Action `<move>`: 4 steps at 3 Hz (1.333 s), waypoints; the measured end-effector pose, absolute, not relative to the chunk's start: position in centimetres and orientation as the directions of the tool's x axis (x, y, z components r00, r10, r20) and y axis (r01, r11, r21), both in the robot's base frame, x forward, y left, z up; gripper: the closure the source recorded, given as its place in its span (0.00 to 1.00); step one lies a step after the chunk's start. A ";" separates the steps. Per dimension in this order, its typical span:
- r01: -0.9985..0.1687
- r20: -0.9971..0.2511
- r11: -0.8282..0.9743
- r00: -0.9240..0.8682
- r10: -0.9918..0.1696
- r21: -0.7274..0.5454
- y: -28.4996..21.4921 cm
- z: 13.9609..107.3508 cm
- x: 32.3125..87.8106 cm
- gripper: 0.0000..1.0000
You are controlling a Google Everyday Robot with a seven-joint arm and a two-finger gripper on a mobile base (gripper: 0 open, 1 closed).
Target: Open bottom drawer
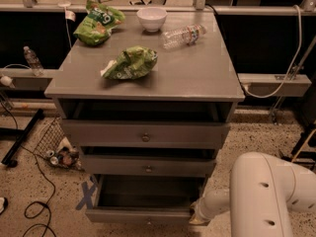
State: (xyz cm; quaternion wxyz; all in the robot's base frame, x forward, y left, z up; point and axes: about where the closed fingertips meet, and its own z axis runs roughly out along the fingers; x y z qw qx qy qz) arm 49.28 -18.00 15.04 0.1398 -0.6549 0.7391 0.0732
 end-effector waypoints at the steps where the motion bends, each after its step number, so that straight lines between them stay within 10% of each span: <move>1: -0.988 -0.303 0.132 -0.103 -0.948 -0.075 -18.0 15.0 49.3 1.00; 4: -0.988 -0.307 0.136 -0.109 -0.946 -0.070 -17.9 14.7 47.4 0.98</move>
Offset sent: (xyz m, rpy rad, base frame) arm -0.1458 0.0059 -0.0345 0.0124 0.0455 -0.0142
